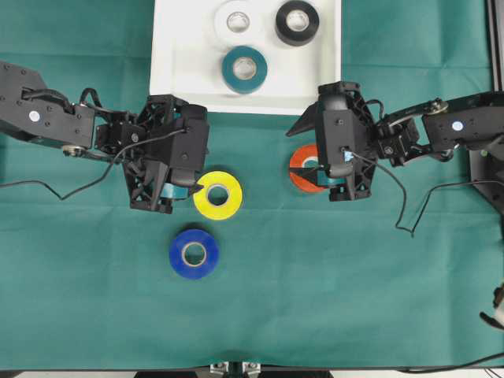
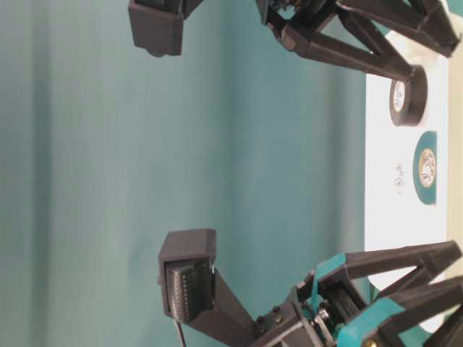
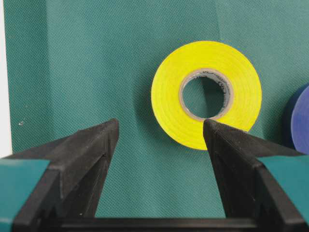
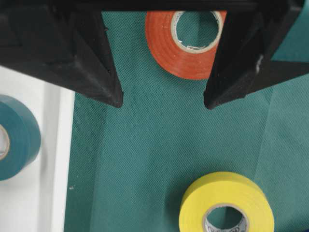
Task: Put the tape alternately from left to right into the white case.
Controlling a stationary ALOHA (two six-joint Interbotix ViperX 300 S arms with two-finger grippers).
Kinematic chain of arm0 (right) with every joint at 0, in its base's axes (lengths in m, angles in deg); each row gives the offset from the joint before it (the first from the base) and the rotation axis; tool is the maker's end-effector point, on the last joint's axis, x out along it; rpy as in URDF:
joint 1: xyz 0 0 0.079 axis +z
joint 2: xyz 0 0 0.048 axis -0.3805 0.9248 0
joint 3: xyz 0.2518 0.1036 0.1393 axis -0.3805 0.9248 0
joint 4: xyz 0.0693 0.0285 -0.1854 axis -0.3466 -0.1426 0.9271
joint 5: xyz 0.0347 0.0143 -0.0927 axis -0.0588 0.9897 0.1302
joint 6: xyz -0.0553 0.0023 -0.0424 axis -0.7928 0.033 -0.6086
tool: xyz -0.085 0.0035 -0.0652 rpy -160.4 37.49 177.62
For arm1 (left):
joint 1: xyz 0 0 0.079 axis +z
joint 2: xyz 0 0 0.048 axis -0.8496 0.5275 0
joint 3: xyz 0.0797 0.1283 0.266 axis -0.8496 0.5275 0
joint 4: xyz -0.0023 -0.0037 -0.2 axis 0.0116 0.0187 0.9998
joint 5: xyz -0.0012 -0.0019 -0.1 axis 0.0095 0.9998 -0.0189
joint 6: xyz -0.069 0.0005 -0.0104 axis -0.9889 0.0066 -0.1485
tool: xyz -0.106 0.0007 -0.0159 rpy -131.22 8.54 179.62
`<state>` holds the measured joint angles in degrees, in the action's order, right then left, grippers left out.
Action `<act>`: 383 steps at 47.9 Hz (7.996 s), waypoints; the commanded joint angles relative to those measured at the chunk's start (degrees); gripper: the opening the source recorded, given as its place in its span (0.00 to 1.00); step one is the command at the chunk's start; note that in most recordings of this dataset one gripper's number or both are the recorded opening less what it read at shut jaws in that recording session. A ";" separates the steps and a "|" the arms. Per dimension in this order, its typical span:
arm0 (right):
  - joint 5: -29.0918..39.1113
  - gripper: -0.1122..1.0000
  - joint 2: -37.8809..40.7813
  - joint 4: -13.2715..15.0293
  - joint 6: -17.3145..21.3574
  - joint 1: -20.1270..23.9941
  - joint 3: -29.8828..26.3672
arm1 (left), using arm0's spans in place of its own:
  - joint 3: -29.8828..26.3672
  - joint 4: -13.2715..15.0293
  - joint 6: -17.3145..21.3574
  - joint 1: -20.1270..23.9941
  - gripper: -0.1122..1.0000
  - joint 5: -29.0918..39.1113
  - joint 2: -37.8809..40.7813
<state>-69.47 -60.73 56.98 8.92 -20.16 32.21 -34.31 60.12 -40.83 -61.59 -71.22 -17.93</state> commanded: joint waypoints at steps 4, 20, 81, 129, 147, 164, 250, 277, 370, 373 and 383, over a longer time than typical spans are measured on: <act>-0.35 0.78 -1.14 -0.26 0.00 0.18 -0.62 | -1.23 0.09 -0.09 -0.53 0.95 -0.70 0.09; -0.35 0.77 -1.14 -0.26 0.00 0.18 -0.53 | -2.55 0.09 -0.09 -1.49 0.95 -0.70 1.05; -0.35 0.77 -1.14 -0.35 0.09 0.70 -0.09 | -6.59 0.09 0.09 -0.26 0.95 -2.11 11.07; -0.35 0.77 -1.14 -0.35 0.00 0.70 -0.18 | -7.03 0.09 0.00 -0.35 0.07 -0.62 7.29; -0.35 0.77 -1.14 -0.35 0.00 0.70 -0.26 | -7.03 -0.09 0.62 0.44 0.07 4.48 -0.70; -0.35 0.77 -1.14 -0.35 0.00 0.70 -0.26 | -6.50 -0.18 1.05 6.15 0.07 7.29 -2.02; -0.35 0.77 -1.14 -0.35 0.00 0.70 -0.53 | -6.15 -0.09 11.34 26.19 0.07 9.05 1.85; -0.35 0.77 -1.05 -0.35 0.00 0.70 -0.35 | -4.66 -0.09 11.87 26.10 0.63 5.01 0.88; -0.35 0.77 -1.05 -0.35 0.09 0.70 -0.26 | -0.88 0.09 0.79 -0.53 0.61 5.27 -3.43; -0.35 0.77 -1.05 -0.35 0.09 0.79 -0.26 | -0.79 0.09 -0.09 -1.14 0.61 5.27 -3.34; -0.35 0.77 -1.05 -0.35 0.09 0.70 -0.35 | -0.79 0.09 -2.20 -2.64 0.61 5.27 -3.16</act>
<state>-69.47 -60.73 56.72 8.92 -19.55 32.65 -34.58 60.12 -42.59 -63.61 -65.77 -20.39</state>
